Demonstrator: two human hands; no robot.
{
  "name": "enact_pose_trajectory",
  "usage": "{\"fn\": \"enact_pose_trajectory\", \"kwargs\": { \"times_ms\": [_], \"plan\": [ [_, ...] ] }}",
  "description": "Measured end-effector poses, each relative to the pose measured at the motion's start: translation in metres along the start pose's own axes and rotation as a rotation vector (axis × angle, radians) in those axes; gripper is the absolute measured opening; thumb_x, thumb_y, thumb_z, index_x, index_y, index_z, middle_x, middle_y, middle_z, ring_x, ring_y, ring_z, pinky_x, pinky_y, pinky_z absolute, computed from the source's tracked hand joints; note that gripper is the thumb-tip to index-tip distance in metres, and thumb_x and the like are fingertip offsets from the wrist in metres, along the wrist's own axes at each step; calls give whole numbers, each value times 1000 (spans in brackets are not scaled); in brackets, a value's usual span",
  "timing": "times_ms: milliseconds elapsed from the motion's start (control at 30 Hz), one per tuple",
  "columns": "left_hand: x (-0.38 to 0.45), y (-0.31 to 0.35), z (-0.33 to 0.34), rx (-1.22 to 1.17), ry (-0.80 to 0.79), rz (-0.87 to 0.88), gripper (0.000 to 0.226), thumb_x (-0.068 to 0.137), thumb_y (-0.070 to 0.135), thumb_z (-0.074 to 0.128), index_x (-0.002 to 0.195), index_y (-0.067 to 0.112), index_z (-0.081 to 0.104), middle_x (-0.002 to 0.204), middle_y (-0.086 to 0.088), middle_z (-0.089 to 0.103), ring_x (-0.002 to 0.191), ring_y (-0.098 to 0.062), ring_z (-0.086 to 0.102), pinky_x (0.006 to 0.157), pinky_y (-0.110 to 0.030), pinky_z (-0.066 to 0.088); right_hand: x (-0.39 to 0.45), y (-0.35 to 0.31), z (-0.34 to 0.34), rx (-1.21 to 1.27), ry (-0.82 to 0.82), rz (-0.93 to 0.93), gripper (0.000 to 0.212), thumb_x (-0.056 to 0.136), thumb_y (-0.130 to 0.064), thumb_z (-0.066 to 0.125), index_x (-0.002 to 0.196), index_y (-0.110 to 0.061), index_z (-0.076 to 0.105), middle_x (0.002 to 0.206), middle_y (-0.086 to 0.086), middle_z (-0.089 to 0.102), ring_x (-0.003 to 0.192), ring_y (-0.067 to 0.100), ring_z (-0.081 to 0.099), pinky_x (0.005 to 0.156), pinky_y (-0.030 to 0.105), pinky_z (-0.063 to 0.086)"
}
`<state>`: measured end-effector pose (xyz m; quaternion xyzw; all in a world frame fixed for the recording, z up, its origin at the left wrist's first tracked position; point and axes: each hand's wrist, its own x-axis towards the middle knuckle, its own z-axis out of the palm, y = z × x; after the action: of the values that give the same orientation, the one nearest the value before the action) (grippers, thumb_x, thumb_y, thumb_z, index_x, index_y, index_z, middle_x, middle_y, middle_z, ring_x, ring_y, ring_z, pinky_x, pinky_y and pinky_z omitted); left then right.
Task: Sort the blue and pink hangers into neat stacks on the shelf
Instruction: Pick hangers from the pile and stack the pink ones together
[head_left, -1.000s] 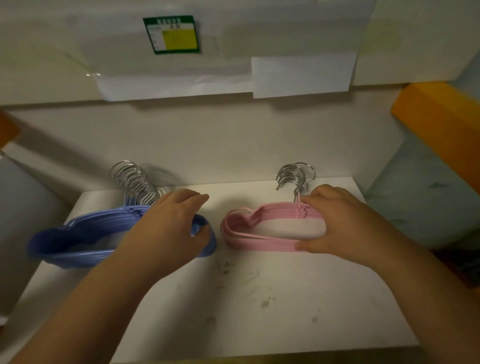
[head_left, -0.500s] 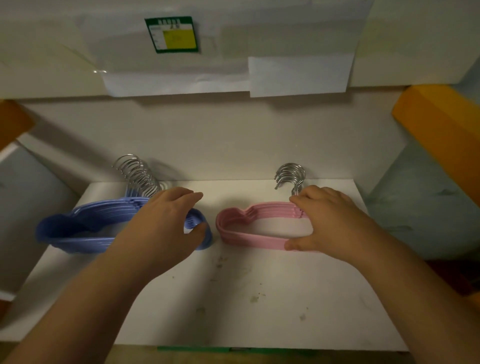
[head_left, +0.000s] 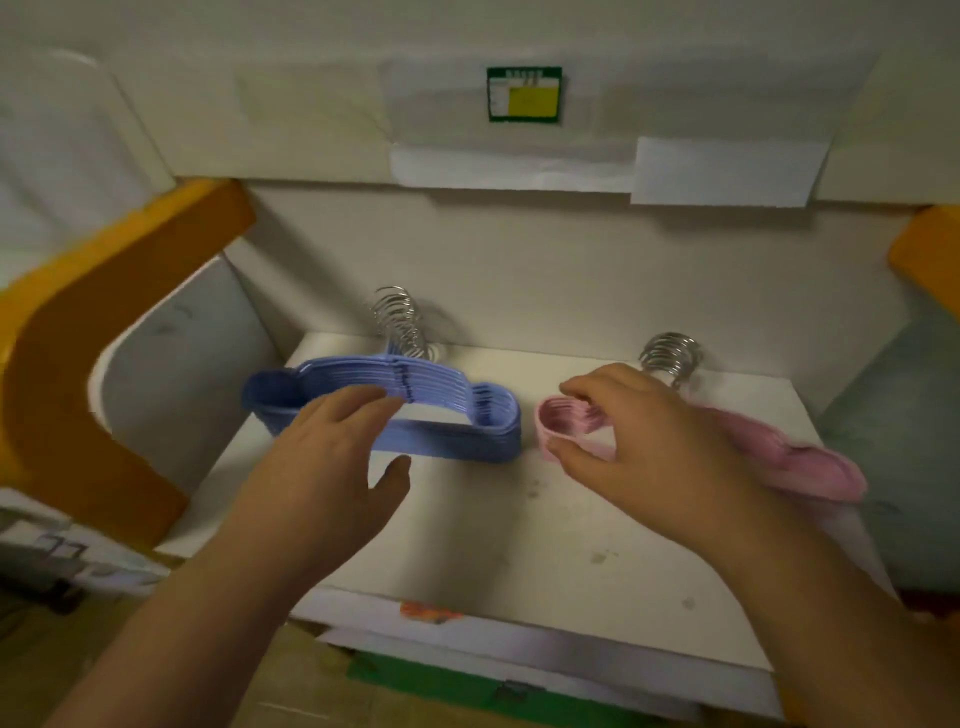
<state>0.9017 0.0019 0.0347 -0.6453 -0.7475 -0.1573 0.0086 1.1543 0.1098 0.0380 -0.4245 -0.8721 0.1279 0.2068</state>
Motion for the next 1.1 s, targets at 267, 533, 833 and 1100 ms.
{"fn": "enact_pose_trajectory", "kwargs": {
  "times_ms": [267,533,833,1100],
  "plan": [
    [-160,-120,-64,11,27,-255,58,89,44,57,143,35,40,146,14,38,124,-11,44,99,-31,47,-13,-173,65,-9,-156,-207,49,84,-51,62,128,-33,53,121,-16,54,110,5,52,92,28,45],
    [-315,-237,-130,112,146,-490,63,87,47,56,146,33,35,146,14,38,131,-11,41,102,-32,43,-32,-352,135,73,-237,-361,47,87,-49,59,131,-36,51,124,-17,55,109,3,53,89,28,49],
    [-324,-343,-134,111,55,-587,48,89,49,50,134,36,51,132,21,52,122,-9,50,96,-30,47,5,-439,206,16,-277,-426,43,88,-53,53,128,-37,52,118,-20,55,108,1,53,87,26,49],
    [-231,-463,-133,114,-46,-536,47,91,47,49,137,39,47,135,24,47,121,-1,47,96,-24,46,124,-469,279,77,-238,-308,43,87,-52,52,128,-37,53,120,-17,56,110,6,53,91,30,48]
  ]
}}
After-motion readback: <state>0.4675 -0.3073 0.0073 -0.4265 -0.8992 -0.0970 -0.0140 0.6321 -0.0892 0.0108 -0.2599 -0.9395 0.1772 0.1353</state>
